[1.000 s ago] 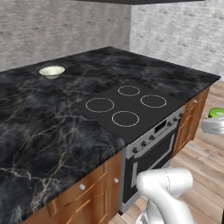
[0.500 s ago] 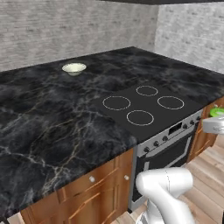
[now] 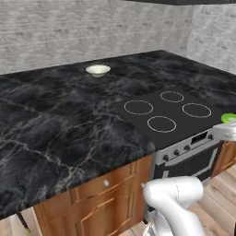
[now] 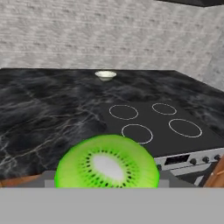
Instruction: Retrieve the kiwi and mango from the fridge and place them into the bowl on the dining table.
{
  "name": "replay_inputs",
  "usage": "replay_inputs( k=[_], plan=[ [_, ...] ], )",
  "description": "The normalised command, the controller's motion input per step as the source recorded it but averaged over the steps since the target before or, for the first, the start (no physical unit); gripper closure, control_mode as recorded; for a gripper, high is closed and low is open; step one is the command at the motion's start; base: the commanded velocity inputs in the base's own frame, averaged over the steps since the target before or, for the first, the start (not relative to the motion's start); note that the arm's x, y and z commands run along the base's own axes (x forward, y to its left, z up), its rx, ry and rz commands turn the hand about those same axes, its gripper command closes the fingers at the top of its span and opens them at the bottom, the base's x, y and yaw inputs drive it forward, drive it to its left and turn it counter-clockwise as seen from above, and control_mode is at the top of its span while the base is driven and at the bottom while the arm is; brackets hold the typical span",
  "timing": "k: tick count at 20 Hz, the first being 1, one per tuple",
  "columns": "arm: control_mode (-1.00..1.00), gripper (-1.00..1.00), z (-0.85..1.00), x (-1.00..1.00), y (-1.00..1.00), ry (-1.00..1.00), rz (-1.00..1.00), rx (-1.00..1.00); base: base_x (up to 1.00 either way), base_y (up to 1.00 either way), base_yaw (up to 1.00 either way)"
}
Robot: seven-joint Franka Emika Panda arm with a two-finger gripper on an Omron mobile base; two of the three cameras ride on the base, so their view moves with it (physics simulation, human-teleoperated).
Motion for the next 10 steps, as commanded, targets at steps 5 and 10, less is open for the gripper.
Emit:
replay_inputs(
  k=[5, 10],
  plan=[
    [1.00, 1.00, 0.00, 0.00, 0.00, 0.00, 0.00, 0.00, -0.03, 0.26, 0.23],
    [1.00, 1.00, 0.00, 0.00, 0.00, 0.00, 0.00, 0.00, -0.09, 0.68, 0.14]
  ],
)
